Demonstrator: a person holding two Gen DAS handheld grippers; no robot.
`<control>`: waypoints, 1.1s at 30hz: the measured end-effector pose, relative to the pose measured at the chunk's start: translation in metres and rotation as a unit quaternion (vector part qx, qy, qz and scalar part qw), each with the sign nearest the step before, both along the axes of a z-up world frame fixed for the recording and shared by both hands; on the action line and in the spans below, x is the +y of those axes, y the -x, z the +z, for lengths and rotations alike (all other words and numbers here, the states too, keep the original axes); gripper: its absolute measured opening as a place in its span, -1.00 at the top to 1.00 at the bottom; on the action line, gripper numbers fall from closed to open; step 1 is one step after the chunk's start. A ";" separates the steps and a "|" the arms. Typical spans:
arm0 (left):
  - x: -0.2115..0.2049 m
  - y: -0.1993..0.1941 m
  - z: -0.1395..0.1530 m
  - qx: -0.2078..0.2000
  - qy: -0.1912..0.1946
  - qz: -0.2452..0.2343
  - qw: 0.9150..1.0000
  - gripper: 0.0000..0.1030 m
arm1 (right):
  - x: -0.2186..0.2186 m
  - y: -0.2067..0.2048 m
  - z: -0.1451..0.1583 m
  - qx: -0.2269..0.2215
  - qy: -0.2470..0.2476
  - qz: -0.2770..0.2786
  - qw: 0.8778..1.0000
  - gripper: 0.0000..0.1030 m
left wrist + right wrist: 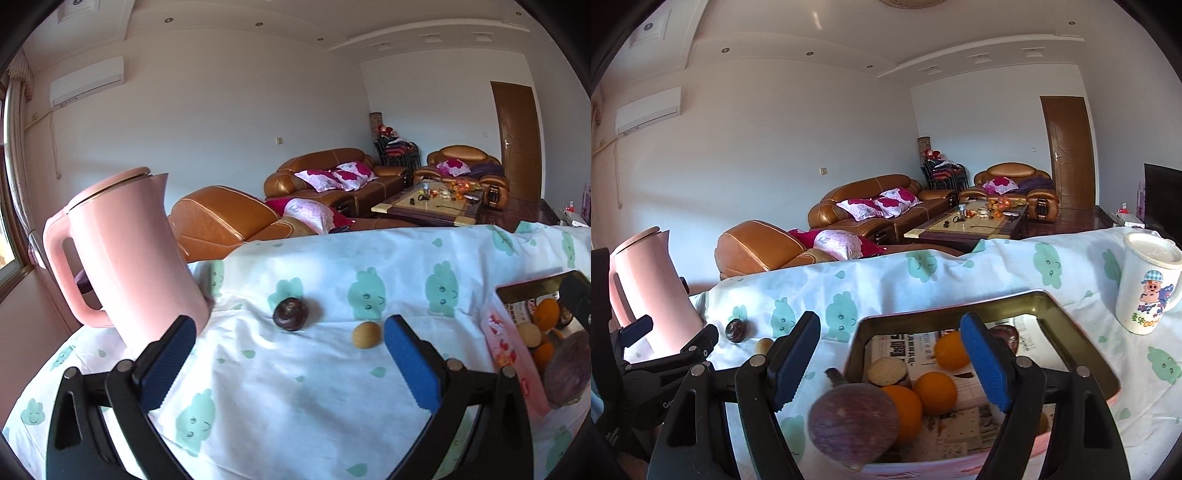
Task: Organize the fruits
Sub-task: 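Withdraw both open tools from the tin toward the last two fruits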
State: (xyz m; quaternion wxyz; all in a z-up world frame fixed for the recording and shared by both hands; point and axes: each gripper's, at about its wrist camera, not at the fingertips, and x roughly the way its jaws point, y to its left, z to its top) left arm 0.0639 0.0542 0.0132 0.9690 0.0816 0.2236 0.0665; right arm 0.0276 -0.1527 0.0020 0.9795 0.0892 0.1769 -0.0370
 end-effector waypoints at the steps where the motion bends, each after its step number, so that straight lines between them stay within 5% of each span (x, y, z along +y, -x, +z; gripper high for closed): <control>1: 0.007 -0.002 -0.001 0.001 0.001 0.006 1.000 -1.00 | 0.007 -0.002 0.000 0.000 0.001 0.005 1.000 -0.55; 10: 0.067 -0.025 -0.008 0.019 0.015 0.073 0.997 -1.00 | 0.054 -0.026 -0.003 0.010 0.001 0.041 0.999 -0.55; 15: 0.098 -0.037 -0.020 0.047 0.047 0.113 0.991 -1.00 | 0.088 -0.049 -0.004 0.027 0.047 0.055 0.997 -0.57; 26: 0.109 -0.048 -0.031 0.088 0.066 0.130 0.985 -1.00 | 0.139 -0.130 -0.036 0.175 0.062 0.142 0.972 -0.54; 31: 0.110 -0.052 -0.033 0.097 0.065 0.129 0.985 -1.00 | 0.142 -0.155 -0.056 0.244 0.045 0.155 0.956 -0.04; 33: 0.109 -0.053 -0.033 0.097 0.063 0.128 0.985 -1.00 | 0.142 -0.155 -0.057 0.248 0.047 0.154 0.955 0.01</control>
